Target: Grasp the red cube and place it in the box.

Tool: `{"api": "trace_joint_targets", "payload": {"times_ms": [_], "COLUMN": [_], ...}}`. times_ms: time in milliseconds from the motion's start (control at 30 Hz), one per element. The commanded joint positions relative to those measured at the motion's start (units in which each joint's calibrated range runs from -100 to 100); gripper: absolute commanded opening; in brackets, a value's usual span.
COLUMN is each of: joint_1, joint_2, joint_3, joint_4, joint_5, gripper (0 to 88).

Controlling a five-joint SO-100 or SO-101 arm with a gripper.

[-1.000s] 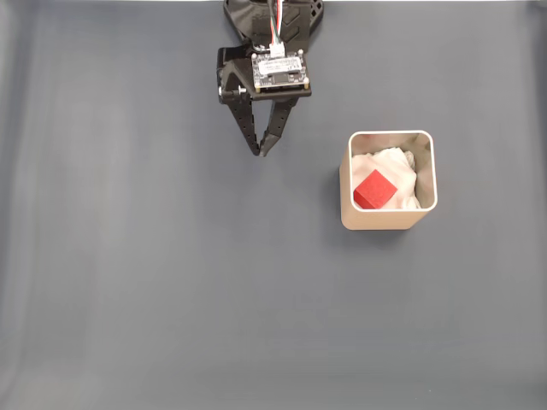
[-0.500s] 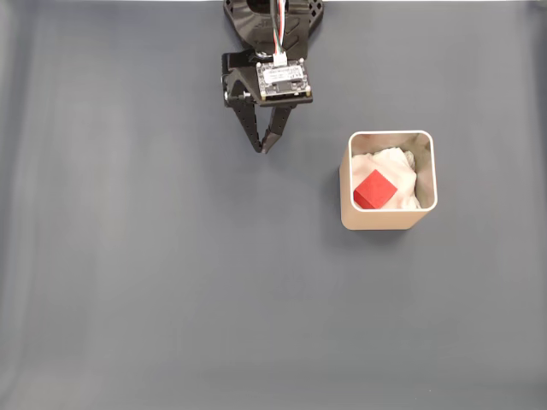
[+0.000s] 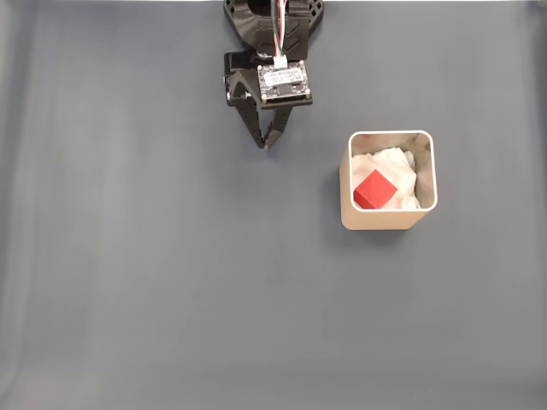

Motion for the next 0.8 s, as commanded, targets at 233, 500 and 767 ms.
{"api": "trace_joint_targets", "payload": {"times_ms": [233,500,767], "joint_1": [-0.64,-1.85,-2.42], "joint_2": [-0.63,-0.63,-0.63], "joint_3": [0.64,0.64,0.64], "joint_4": [10.70,16.61,18.82], "joint_5": [-1.42,-4.64,-3.32], "gripper": [0.4,0.2,0.2]}}
